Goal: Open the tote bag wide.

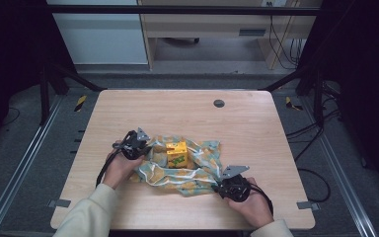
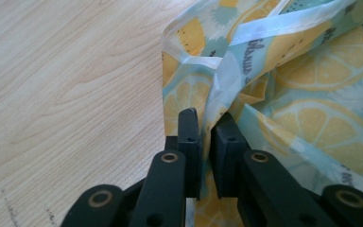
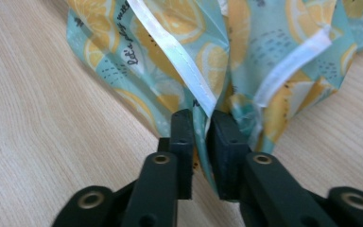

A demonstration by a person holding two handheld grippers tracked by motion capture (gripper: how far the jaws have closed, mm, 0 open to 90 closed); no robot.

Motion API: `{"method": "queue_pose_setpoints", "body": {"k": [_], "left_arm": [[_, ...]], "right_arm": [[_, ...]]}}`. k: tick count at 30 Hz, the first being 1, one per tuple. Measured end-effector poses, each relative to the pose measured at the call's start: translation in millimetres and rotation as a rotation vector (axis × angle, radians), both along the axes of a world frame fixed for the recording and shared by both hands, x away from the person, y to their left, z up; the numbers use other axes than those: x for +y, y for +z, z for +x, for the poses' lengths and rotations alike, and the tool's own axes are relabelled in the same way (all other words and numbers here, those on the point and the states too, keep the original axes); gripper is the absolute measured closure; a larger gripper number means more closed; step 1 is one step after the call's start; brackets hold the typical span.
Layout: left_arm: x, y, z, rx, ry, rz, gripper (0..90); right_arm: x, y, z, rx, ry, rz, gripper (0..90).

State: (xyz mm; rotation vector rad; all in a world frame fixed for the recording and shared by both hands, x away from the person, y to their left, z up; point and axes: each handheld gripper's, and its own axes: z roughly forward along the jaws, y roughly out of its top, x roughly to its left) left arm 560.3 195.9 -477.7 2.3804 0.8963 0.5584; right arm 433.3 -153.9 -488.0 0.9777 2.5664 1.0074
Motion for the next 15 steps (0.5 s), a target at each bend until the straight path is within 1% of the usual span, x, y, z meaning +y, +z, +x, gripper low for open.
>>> {"method": "queue_pose_setpoints", "body": {"k": [1, 2, 4, 5, 6, 7, 8, 9, 10, 12, 13, 15], "left_arm": [[-0.8, 1.3, -1.3, -0.016, 0.001, -0.007, 80.9], [-1.1, 3.0, -2.2, -0.030, 0.002, -0.007, 76.5], [-1.5, 7.0, -4.3, -0.051, 0.001, -0.007, 68.5], [-1.5, 9.9, -5.6, -0.056, -0.001, -0.013, 61.8], [-1.6, 13.1, -7.3, -0.068, 0.004, -0.019, 61.8], [-0.8, 18.7, -9.2, -0.088, 0.007, -0.021, 58.8], [-0.1, 22.8, -10.5, -0.100, 0.009, -0.022, 52.5], [0.4, 25.6, -11.5, -0.112, 0.012, -0.030, 48.5], [1.6, 30.2, -12.6, -0.122, 0.011, -0.039, 45.6], [4.4, 39.3, -14.9, -0.133, 0.018, -0.061, 39.7], [5.0, 42.2, -15.8, -0.136, 0.019, -0.074, 36.1], [7.3, 50.8, -18.6, -0.144, 0.015, -0.085, 32.9]], "right_arm": [[0.2, 0.6, -0.2, -0.009, 0.000, 0.003, 75.5], [0.1, 2.0, -0.4, -0.020, -0.001, 0.005, 69.5], [0.5, 4.9, -1.0, -0.042, -0.007, 0.015, 61.8], [1.3, 10.1, -2.3, -0.069, -0.017, 0.035, 52.7], [1.3, 10.1, -2.3, -0.069, -0.017, 0.035, 52.7], [2.1, 13.2, -2.9, -0.082, -0.021, 0.041, 49.1], [3.8, 17.8, -3.9, -0.106, -0.022, 0.046, 42.7], [5.3, 20.9, -4.6, -0.121, -0.025, 0.051, 37.6], [6.1, 23.7, -5.0, -0.131, -0.025, 0.048, 34.3], [8.4, 30.6, -6.4, -0.151, -0.027, 0.056, 28.4], [9.4, 36.1, -7.2, -0.168, -0.026, 0.060, 25.1], [9.8, 44.5, -7.4, -0.189, -0.028, 0.063, 20.4]]}}
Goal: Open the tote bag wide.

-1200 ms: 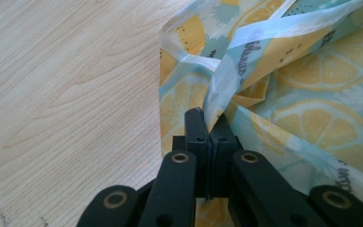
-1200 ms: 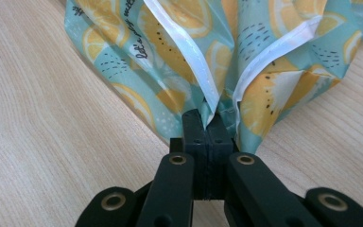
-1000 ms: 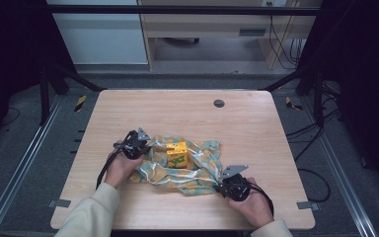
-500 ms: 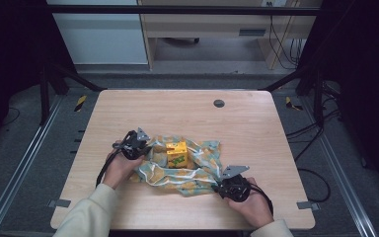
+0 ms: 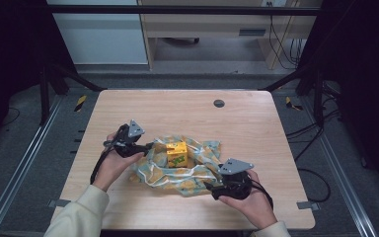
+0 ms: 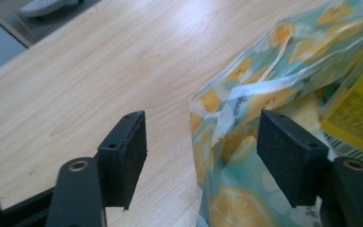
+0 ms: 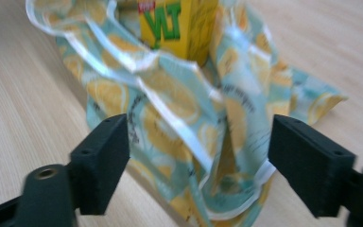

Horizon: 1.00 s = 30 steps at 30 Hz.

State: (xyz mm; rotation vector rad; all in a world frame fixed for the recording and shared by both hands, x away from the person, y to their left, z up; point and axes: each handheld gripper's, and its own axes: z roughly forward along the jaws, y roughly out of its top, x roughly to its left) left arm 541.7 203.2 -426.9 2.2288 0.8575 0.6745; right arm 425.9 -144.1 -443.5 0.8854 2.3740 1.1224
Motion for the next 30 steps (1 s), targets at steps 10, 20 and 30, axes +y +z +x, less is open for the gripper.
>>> {"method": "queue_pose_setpoints", "body": {"k": [10, 20, 30], "left_arm": [[15.6, 24.0, -27.3, -0.004, 0.016, -0.036, 17.3], [46.5, 21.6, -58.0, -0.003, 0.018, -0.052, 11.0], [70.0, 3.2, -65.8, 0.023, 0.051, -0.053, 8.3]], "right_arm": [[-10.5, 38.0, 5.3, -0.048, -0.101, 0.026, 8.9], [-47.5, 40.1, -2.3, -0.038, -0.202, 0.049, 6.3], [-74.7, 20.0, -0.7, 0.016, -0.283, 0.026, 6.3]]}}
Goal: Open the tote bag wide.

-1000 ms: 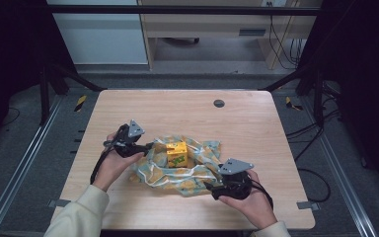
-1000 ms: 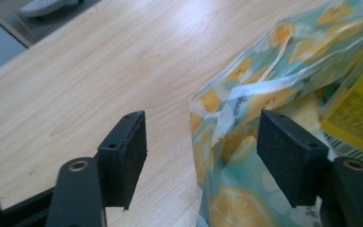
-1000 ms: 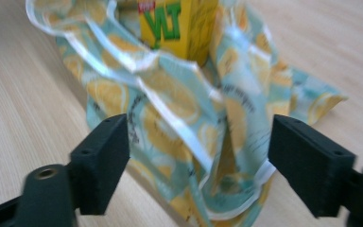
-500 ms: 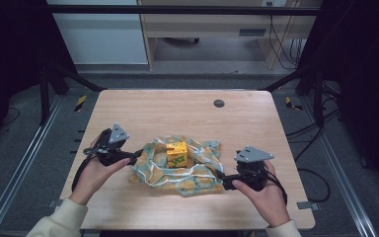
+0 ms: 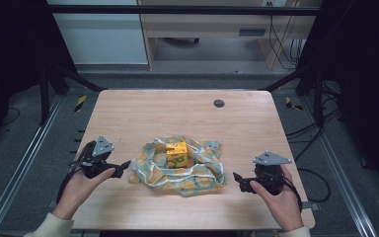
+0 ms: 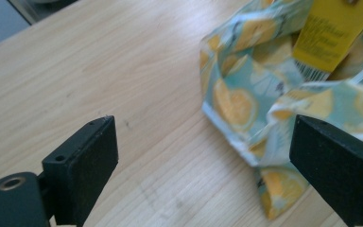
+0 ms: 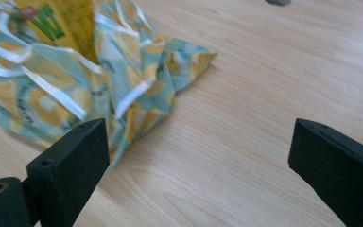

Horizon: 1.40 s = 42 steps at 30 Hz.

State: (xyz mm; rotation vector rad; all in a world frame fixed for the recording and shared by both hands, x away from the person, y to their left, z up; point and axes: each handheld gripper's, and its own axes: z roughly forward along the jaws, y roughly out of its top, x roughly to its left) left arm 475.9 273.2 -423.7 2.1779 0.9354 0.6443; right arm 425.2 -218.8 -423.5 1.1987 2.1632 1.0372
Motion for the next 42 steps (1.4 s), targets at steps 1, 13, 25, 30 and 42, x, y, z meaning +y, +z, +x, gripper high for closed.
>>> {"method": "queue_pose_setpoints", "body": {"k": [1, 13, 25, 30, 42], "left_arm": [[3.0, -3.4, 1.2, 0.004, 0.011, -0.002, 8.3], [35.2, -29.1, 25.5, 0.059, 0.115, 0.006, 6.6], [40.9, -42.8, 47.8, 0.107, 0.139, 0.035, 6.6], [42.1, -48.5, 54.1, 0.120, 0.155, 0.056, 6.6], [50.0, -59.3, 50.4, 0.110, 0.191, 0.084, 6.6]], "right_arm": [[-2.5, -3.1, 1.8, 0.008, -0.006, -0.003, 6.3], [-25.6, -30.8, 26.4, 0.112, -0.090, -0.004, 6.2], [-25.0, -46.2, 59.2, 0.156, -0.138, -0.007, 6.6], [-23.0, -51.6, 70.6, 0.163, -0.175, -0.002, 7.8], [-26.6, -65.5, 80.5, 0.171, -0.260, 0.007, 10.1]]}}
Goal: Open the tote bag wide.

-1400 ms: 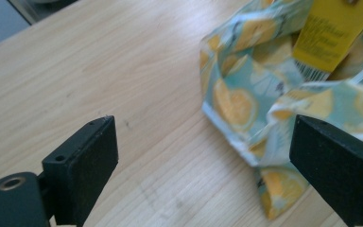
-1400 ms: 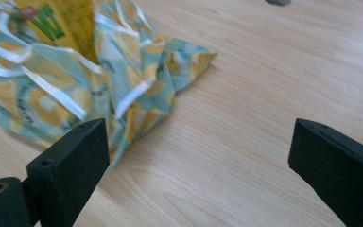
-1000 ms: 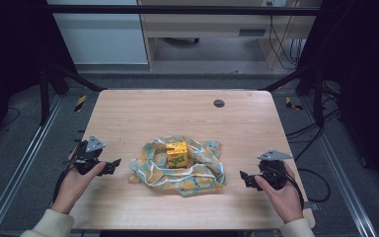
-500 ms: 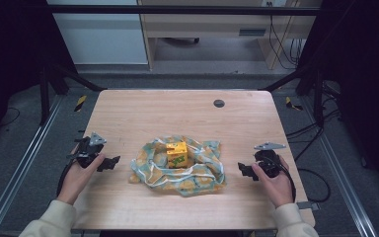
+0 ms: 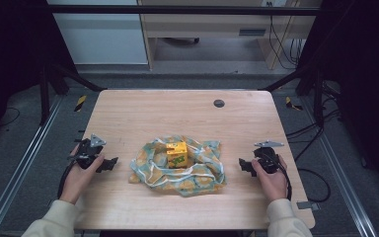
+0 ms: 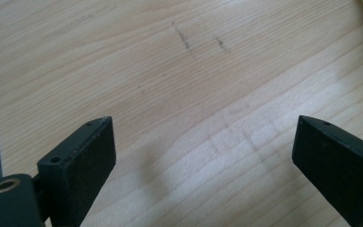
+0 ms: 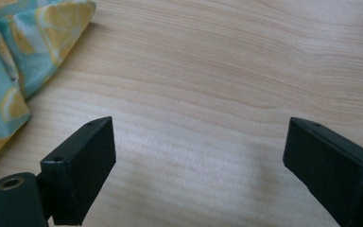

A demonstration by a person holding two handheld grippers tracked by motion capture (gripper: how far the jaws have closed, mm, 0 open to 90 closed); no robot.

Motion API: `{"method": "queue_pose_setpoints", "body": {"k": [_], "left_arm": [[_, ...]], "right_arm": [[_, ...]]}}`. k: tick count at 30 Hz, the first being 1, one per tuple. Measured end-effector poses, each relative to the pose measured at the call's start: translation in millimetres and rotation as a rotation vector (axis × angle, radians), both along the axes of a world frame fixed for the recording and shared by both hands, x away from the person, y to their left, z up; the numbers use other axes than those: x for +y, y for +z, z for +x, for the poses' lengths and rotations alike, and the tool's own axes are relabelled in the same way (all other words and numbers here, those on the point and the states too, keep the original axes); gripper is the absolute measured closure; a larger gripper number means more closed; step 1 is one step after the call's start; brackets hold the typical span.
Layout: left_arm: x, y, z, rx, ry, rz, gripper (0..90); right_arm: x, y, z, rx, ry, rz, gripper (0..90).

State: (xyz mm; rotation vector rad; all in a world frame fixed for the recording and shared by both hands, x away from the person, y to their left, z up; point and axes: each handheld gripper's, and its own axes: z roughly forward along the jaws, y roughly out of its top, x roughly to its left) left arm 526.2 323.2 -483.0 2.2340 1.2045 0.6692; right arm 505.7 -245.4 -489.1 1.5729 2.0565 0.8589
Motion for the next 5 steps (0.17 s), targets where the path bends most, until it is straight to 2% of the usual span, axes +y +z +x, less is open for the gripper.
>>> {"method": "queue_pose_setpoints", "body": {"k": [3, 5], "left_arm": [[3.9, 0.3, -9.0, -0.020, 0.014, -0.038, 6.6], [4.7, -0.2, -13.8, -0.002, 0.007, -0.050, 6.6]], "right_arm": [[0.2, -0.7, -9.8, -0.012, 0.014, -0.005, 9.1], [-0.2, -3.6, -16.0, -0.013, 0.025, -0.006, 9.1]]}}
